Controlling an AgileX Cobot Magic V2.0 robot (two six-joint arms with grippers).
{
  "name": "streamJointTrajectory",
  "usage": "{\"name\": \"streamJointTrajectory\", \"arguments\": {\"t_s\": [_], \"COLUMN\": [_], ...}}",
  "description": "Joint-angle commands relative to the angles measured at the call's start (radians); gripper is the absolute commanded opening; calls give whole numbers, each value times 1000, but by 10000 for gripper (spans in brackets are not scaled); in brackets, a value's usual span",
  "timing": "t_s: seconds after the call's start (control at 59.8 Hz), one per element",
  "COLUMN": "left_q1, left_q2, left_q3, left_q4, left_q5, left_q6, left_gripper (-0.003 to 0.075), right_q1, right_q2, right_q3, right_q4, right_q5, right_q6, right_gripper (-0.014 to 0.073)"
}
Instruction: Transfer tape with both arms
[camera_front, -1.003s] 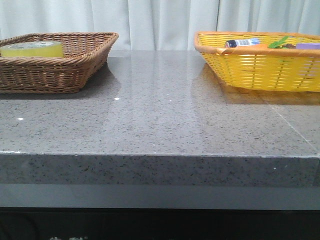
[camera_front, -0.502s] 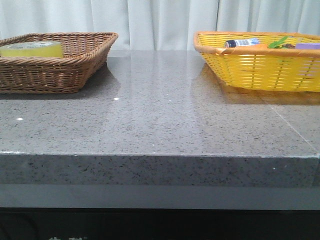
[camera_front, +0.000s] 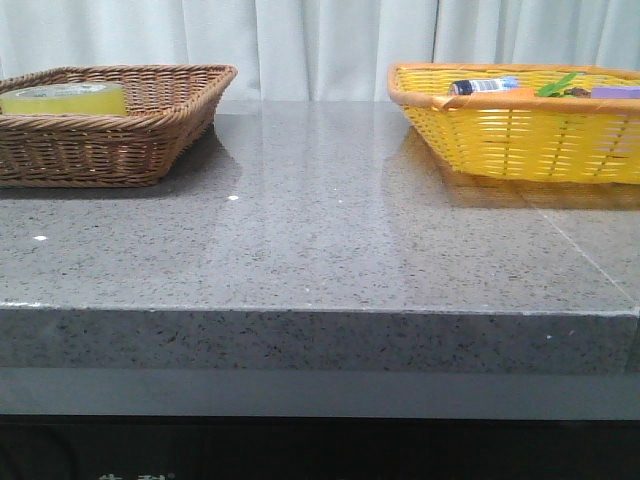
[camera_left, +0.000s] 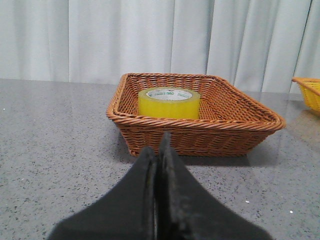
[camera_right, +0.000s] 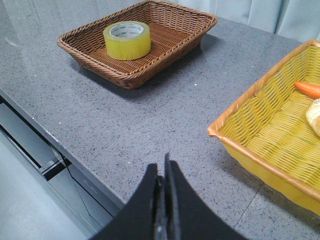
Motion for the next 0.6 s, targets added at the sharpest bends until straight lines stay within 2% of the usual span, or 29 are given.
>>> {"name": "streamJointTrajectory", "arguments": {"t_s": [0.0, 0.334, 0.451, 0.585], "left_q1": [2, 2, 2, 2], "left_q2": [-16, -16, -16, -16], "left_q3": [38, 38, 38, 38], "left_q4": [-7, -7, -7, -7], "left_q5": [-71, -71, -71, -71], "left_q6": [-5, -5, -5, -5], "left_gripper": [-20, -20, -20, -20], "right_q1": [-6, -15, -117, -255], "right_q2": [1, -29, -125, -283], "right_q3": [-24, 1, 98, 275], "right_q4": [18, 16, 14, 14], "right_q5": [-74, -84, -151, -322], "right_q6": [-6, -6, -8, -8], "right_gripper": [-70, -70, -70, -70]}}
